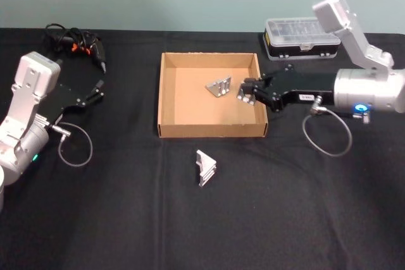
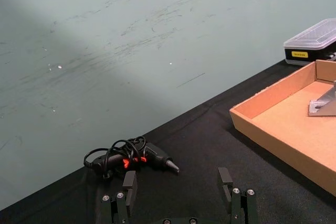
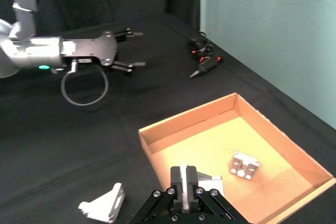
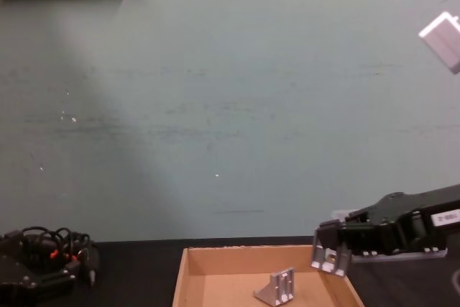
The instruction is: Use one hand to pick up the angle iron from the table and place it into the box.
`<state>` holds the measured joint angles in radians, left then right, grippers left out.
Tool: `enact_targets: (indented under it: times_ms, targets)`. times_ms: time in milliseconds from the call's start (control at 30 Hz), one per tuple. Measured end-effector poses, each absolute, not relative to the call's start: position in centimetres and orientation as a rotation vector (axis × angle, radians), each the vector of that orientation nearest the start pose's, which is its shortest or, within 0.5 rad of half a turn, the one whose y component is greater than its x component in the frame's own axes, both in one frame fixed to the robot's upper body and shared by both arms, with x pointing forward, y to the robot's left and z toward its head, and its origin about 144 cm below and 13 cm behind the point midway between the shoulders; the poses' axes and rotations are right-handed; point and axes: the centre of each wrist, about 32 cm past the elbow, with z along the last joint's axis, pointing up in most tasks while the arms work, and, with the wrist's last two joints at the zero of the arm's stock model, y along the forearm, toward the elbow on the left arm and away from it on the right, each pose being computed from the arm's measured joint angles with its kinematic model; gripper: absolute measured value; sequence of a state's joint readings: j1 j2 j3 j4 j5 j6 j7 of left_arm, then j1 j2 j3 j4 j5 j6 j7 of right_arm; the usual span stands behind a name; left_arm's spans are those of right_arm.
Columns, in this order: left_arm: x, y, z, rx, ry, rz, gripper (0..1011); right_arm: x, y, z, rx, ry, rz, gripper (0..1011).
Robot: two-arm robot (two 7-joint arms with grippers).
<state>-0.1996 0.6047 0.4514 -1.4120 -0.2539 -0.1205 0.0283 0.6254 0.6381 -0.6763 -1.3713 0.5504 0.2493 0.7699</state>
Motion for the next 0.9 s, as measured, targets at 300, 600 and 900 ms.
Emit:
enact_targets:
  times_ms: [300,600,900]
  targets:
    - [48.9,31.0,114.0,0.305,-0.285,1.248,1000,59.5,-27.0,124.4,-0.388,0.046,-0.481,57]
    - [48.9,31.0,114.0,0.304,-0.285,1.248,1000,61.7,-25.7,123.4,-0.424,0.050,-0.481,57]
    - [48.9,31.0,114.0,0.304,-0.285,1.248,1000,62.8,-24.7,122.2,-0.469,0.054,-0.482,57]
